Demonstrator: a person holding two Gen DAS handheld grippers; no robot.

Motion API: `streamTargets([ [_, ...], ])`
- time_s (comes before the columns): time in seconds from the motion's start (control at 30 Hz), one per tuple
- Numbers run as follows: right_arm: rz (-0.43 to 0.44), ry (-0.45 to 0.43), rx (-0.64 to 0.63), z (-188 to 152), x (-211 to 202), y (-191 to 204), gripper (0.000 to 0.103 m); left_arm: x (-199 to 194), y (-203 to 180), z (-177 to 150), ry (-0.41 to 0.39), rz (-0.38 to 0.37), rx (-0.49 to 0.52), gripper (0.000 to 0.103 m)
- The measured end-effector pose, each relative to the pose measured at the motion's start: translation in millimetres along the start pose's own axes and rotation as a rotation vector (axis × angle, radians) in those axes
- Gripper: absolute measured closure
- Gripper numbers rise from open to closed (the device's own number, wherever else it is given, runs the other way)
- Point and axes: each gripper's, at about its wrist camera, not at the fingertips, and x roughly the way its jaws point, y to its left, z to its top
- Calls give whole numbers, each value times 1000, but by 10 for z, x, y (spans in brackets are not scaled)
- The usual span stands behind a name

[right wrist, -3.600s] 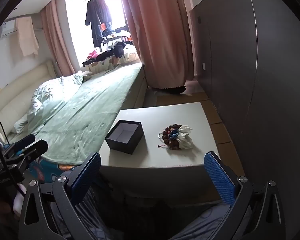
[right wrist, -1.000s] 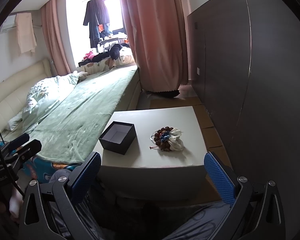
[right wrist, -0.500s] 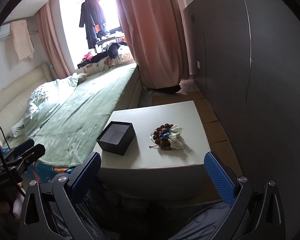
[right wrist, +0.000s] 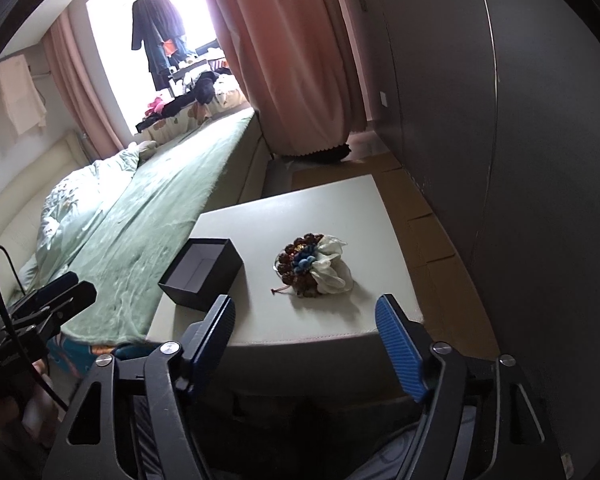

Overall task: Organize jewelry
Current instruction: 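Grasp the blue beaded strand with left tool while right tool grasps white cloth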

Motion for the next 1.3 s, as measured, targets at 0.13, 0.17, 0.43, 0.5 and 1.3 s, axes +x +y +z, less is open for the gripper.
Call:
streamTargets([
  [0.13,6,34,30,17,195,-169,42,303,-60,61,57,-27,3,32],
  [0.17,9,43,38,20,233,-203,44,379,-72,75,69,-37,-2,33],
  [0.43,34,100,91,130,565,-477,44,940,-136,207,162,-78,-17,45],
  [0.5,41,111,107,174,656,-539,44,1055,-146,231,180,-87,-17,49],
  [1.3,214,276,211,262,2031,-663,51,2229,-22,329,361,-101,-42,75],
])
